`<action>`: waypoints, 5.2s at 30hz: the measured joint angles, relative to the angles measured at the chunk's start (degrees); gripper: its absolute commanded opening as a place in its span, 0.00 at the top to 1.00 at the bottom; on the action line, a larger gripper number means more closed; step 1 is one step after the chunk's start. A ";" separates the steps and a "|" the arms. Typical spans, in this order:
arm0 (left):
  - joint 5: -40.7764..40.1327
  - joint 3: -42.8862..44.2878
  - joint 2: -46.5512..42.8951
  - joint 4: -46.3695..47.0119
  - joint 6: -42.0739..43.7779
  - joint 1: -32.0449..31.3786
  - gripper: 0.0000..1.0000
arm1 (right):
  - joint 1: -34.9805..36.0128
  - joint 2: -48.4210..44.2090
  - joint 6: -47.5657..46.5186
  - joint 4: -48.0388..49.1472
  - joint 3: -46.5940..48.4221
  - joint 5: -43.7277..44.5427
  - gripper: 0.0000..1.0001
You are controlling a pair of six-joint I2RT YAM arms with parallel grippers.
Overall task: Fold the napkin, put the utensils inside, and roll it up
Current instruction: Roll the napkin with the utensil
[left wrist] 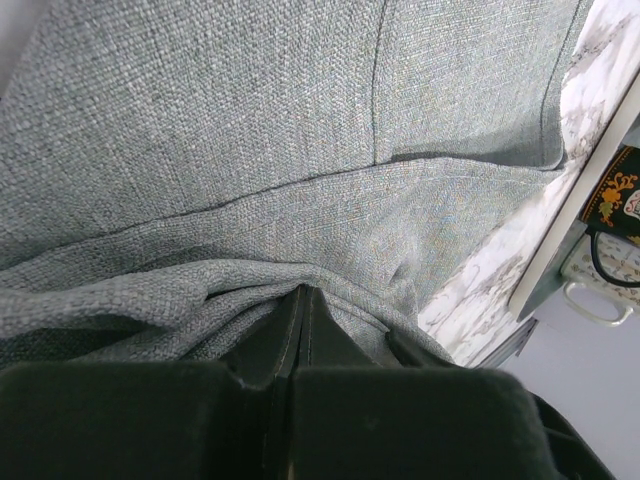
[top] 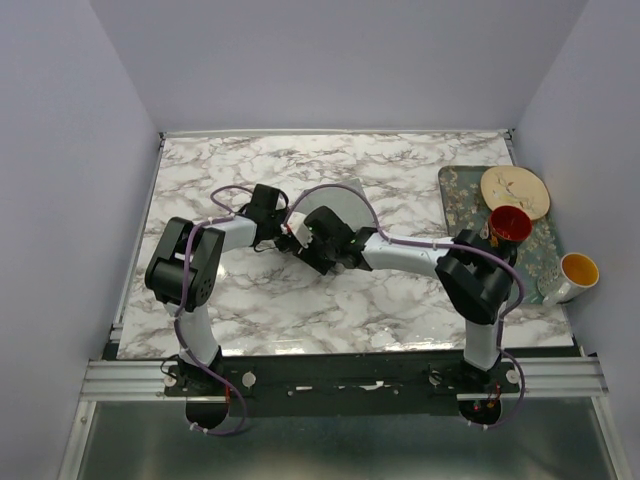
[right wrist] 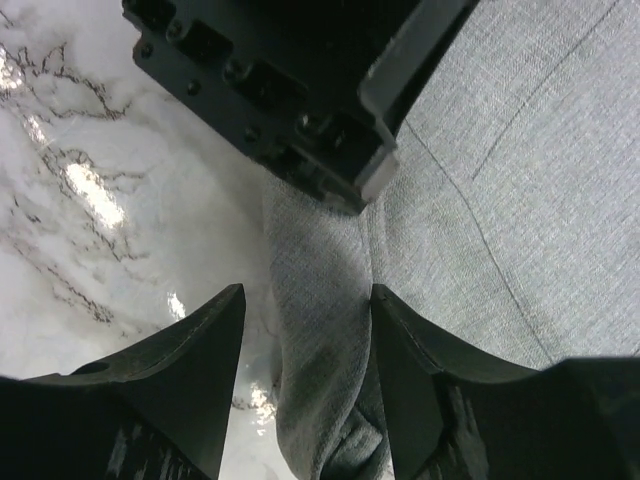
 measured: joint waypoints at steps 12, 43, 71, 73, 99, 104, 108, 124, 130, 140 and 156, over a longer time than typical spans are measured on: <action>0.81 0.66 0.46 -0.83 0.09 0.33 1.00 | 0.17 2.82 -2.21 0.96 1.68 1.49 0.37; 1.27 1.07 0.68 -1.49 0.15 0.81 1.00 | -1.55 3.13 1.55 -3.34 4.46 -5.33 0.51; 1.81 2.01 0.76 -2.89 1.18 2.08 1.00 | -3.23 6.99 1.99 -2.73 6.49 -3.61 0.72; 1.81 2.19 0.79 -3.13 1.38 2.29 0.93 | -3.43 7.74 2.01 -3.82 7.80 -3.82 0.78; -7.37 -2.89 -17.27 -13.88 1.66 2.89 0.37 | -13.14 10.56 14.14 -4.59 8.26 -42.03 0.99; -9.53 -2.67 -14.60 -14.10 -1.90 -2.05 0.37 | -14.27 11.63 17.40 -1.97 6.69 -49.13 0.99; -11.26 -2.47 -10.43 -15.45 -4.83 -2.67 0.37 | -15.08 12.44 18.14 -1.25 6.58 -52.09 0.99; -17.70 -0.46 -7.65 -17.79 -12.04 -4.42 0.74 | -16.11 13.40 18.14 -0.31 6.54 -55.65 0.98; -19.50 0.24 -6.45 -16.68 -13.11 -5.44 0.90 | -16.13 13.70 18.10 0.00 6.54 -55.87 0.92; -21.46 -1.81 -7.45 -13.81 -13.66 -6.27 1.00 | -16.22 10.84 20.17 -1.46 5.29 -52.83 0.46; -24.55 -1.92 -8.00 -13.99 -14.56 -7.58 1.00 | -14.80 -6.14 26.71 -6.58 -2.19 -38.82 0.93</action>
